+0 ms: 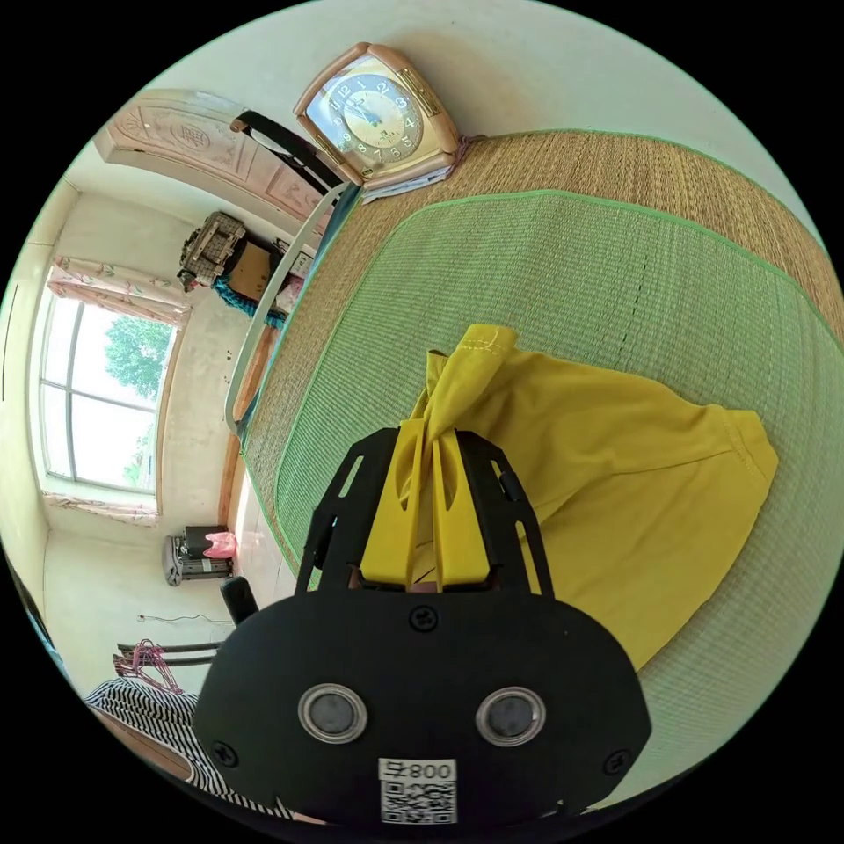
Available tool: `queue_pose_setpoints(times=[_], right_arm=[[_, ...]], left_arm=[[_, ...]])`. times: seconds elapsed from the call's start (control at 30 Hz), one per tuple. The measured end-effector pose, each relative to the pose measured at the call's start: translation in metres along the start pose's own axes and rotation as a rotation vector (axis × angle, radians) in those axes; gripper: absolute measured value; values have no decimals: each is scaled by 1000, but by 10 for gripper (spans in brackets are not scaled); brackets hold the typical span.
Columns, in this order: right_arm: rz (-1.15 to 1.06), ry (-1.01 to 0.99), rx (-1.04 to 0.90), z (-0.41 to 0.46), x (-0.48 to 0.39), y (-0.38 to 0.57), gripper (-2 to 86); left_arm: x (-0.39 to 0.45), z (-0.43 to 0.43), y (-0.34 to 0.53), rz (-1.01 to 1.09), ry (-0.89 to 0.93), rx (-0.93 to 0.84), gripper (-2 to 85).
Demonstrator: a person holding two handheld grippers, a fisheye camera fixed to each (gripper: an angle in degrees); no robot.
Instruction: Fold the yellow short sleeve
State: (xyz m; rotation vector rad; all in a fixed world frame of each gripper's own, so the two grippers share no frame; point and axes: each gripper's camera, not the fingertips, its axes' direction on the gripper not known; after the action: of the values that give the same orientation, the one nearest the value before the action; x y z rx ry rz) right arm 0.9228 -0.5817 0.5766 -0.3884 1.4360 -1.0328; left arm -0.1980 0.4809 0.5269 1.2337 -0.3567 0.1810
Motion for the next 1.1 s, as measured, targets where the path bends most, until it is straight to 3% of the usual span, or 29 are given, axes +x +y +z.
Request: queue_pose_setpoints(times=[0.57,0.8,1.1], right_arm=[[-131,207,-147,92,-94,-37,47],[-235,161,-132,85,-134,-36,65],[-384,186,-187,58,-163,68,77]], left_arm=[[-50,-59,-35,-78,3,23,27],[-46,-76,-48,-51,-37,14,38],[-6,-84,-81,140,-184,-7,79]])
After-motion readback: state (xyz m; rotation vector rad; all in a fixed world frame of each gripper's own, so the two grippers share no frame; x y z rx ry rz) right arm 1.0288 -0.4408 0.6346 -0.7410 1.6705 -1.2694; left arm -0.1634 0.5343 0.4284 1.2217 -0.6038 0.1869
